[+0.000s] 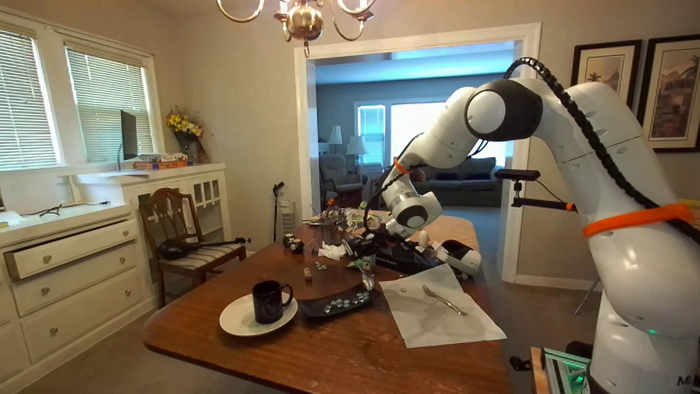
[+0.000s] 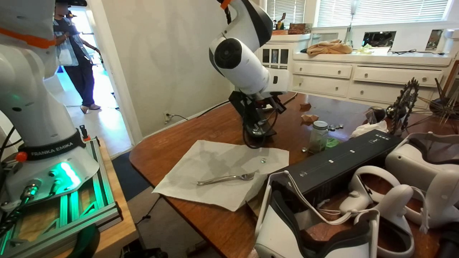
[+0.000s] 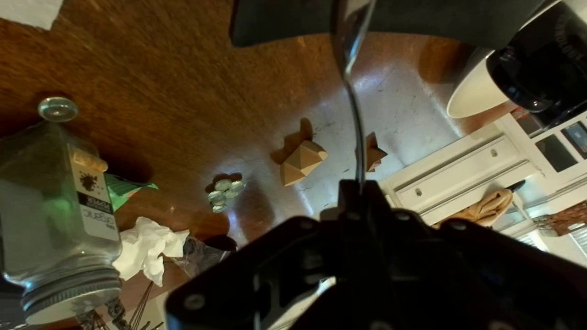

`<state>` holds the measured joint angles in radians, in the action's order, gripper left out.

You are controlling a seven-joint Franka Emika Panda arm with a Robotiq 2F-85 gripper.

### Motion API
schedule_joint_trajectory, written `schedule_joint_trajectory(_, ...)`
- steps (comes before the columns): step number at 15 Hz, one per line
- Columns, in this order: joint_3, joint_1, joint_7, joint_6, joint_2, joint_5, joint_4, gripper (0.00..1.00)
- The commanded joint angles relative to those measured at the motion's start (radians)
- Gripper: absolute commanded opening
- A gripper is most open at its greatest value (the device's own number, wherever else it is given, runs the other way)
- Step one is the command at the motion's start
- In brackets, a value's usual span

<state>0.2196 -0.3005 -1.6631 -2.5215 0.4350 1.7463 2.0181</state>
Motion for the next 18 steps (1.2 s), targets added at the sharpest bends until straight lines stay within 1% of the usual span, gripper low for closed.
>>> schedule_joint_trajectory(1, 0.019, 0.016, -0.115, -0.004, -0.012, 0.155, 0.038, 0.01)
schedule_joint_trajectory(3, 0.03, 0.023, -0.144, 0.0, -0.003, 0.21, 0.047, 0.01)
schedule_joint_trajectory(8, 0.055, 0.047, -0.272, -0.001, 0.014, 0.343, 0.065, 0.01)
schedule_joint_trajectory(14, 0.096, 0.086, -0.46, 0.02, 0.027, 0.574, 0.065, 0.01)
schedule_joint_trajectory(16, 0.102, 0.094, -0.494, 0.04, 0.037, 0.627, 0.065, 0.01)
schedule_joint_trajectory(18, 0.103, 0.095, -0.503, 0.075, 0.053, 0.653, 0.065, 0.01)
